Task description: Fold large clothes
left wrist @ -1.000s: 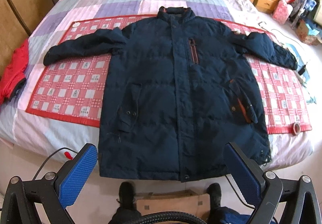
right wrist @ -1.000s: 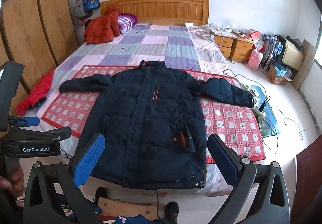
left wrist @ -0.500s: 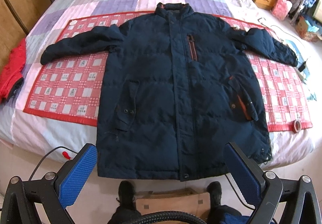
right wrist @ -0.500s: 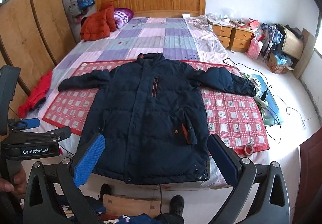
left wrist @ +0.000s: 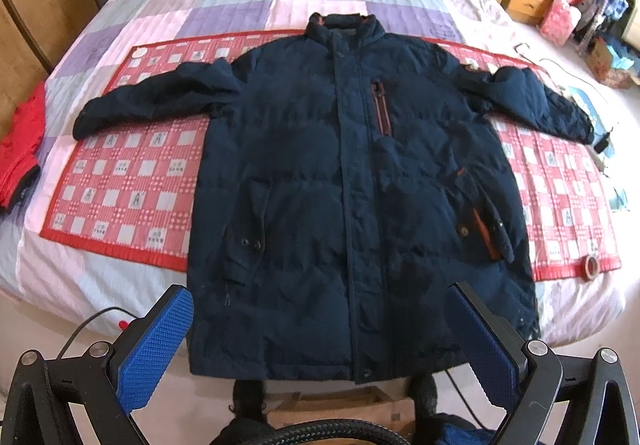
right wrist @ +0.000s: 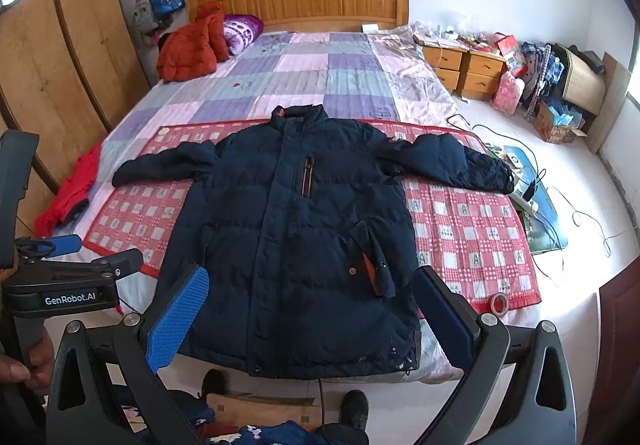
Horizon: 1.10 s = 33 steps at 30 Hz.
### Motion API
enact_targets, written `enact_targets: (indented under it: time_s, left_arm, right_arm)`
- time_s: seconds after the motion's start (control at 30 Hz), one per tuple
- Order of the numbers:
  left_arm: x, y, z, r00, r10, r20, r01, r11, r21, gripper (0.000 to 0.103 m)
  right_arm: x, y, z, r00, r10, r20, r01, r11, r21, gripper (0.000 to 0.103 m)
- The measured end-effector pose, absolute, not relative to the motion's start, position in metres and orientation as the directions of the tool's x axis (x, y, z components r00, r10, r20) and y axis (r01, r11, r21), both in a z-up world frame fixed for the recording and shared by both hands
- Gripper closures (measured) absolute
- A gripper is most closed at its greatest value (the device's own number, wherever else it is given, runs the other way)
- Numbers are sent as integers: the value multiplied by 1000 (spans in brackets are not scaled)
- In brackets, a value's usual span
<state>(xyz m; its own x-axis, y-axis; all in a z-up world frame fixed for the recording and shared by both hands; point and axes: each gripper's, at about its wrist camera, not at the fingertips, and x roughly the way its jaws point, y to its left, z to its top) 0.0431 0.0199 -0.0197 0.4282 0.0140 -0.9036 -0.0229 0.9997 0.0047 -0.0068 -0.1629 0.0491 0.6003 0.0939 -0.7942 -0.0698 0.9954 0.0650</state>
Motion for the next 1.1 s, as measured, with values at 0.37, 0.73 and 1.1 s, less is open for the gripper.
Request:
enact_targets:
  time_s: [0.37,0.73,1.1]
  left_arm:
    - [80,25,-19,439,19,-898,-36,999,4,0]
    - [102,23,-39,394,28,-919,-49,999,9,0]
    - [122,12,-90,345,22,-938,-26,1000,14,0]
  right_arm:
    - [36,-164,43,606,102,-789,-69,995,75,0]
    - [70,-169,18,553,117,-825,-78,993,88,0]
    - [94,-178,-38,483,71,-873,-63,997,46,0]
